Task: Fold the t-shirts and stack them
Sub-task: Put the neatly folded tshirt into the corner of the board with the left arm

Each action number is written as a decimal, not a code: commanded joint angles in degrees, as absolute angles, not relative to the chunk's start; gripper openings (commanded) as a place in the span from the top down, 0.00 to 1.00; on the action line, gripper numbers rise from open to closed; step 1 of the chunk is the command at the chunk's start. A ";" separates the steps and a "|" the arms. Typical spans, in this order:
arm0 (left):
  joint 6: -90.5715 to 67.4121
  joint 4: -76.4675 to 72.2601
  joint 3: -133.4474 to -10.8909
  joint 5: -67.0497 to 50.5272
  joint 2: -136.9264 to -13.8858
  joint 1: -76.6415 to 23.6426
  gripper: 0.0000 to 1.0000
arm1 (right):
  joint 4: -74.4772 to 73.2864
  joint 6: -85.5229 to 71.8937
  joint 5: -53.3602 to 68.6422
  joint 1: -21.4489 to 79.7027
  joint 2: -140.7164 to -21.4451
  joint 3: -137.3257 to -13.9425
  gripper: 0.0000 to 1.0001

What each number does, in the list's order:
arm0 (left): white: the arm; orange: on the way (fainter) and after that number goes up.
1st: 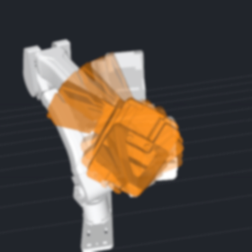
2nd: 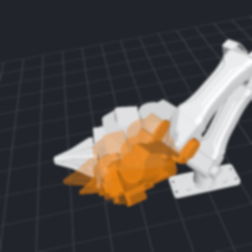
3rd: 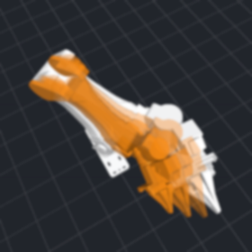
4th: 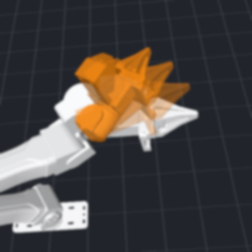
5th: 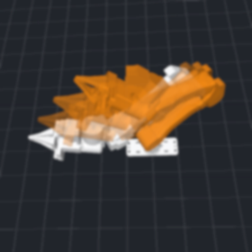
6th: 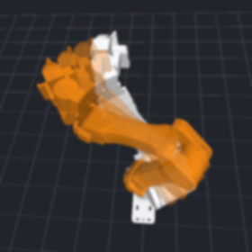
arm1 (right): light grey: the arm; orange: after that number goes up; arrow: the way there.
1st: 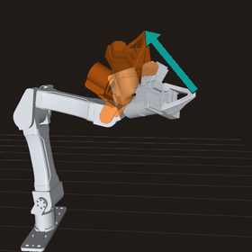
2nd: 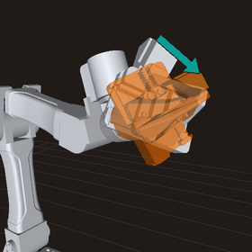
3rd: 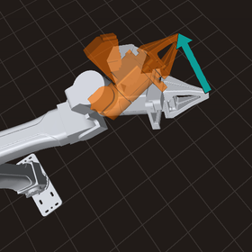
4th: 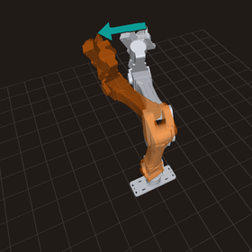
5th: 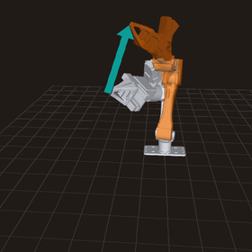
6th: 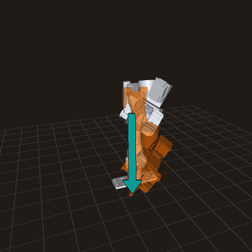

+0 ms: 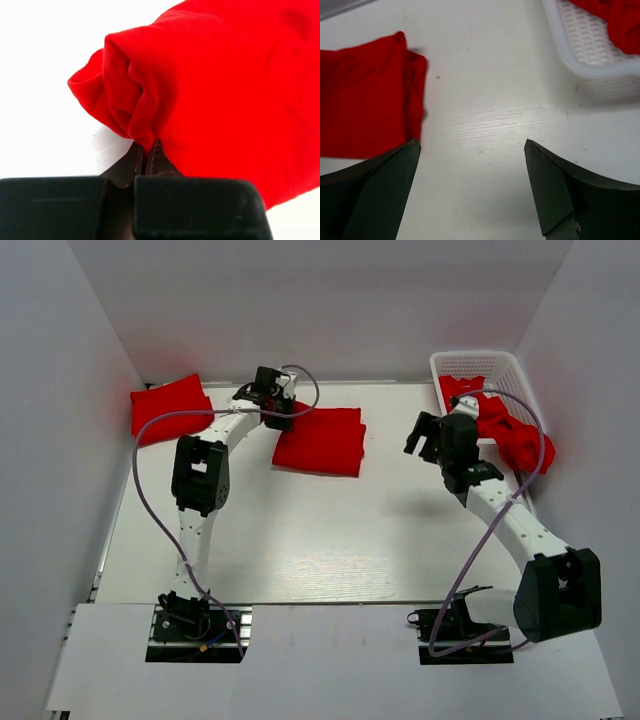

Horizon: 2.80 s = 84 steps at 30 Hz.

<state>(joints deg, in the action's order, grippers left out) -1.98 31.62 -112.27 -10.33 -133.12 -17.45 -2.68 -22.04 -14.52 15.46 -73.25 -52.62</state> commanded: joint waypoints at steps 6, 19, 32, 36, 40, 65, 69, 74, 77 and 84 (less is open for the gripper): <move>7.82 40.59 -126.44 -20.72 -129.98 -11.87 1.00 | -4.31 -23.46 -22.77 15.47 -65.93 -45.88 0.10; 13.71 44.12 -134.46 -25.31 -131.92 -1.15 1.00 | -7.12 -21.62 -22.59 15.47 -70.22 -52.64 0.10; 17.93 41.40 -138.16 -21.36 -130.78 5.45 1.00 | -4.40 -21.71 -17.67 15.64 -76.20 -57.92 0.10; 17.93 40.78 -140.71 -21.97 -130.78 7.55 1.00 | -3.87 -21.97 -16.09 15.73 -78.57 -59.50 0.10; 16.44 39.90 -142.12 -21.97 -130.17 8.61 1.00 | -2.64 -22.94 -14.77 15.73 -80.24 -60.56 0.10; 15.91 32.53 -138.26 -24.10 -134.03 19.42 1.00 | -1.58 -24.87 -4.84 16.79 -89.73 -67.85 0.10; 16.43 31.90 -137.72 -18.20 -136.49 19.42 1.00 | -2.90 -24.52 -5.01 17.31 -91.84 -70.13 0.10; 13.90 29.01 -137.72 -5.04 -137.99 19.42 0.44 | -5.18 -23.56 -4.40 17.67 -93.86 -72.67 0.10; 12.48 28.48 -138.52 -2.20 -138.60 19.42 0.00 | -8.61 -22.33 -4.66 18.37 -95.45 -74.88 0.10; 11.17 27.86 -138.52 -6.14 -137.64 18.11 0.00 | -9.93 -19.69 -5.18 19.60 -93.96 -74.62 0.10</move>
<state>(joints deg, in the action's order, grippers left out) 12.56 29.50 -137.73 -5.30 -141.60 19.33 -8.88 -21.91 -4.93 18.96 -95.33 -72.75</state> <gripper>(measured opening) 0.991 0.904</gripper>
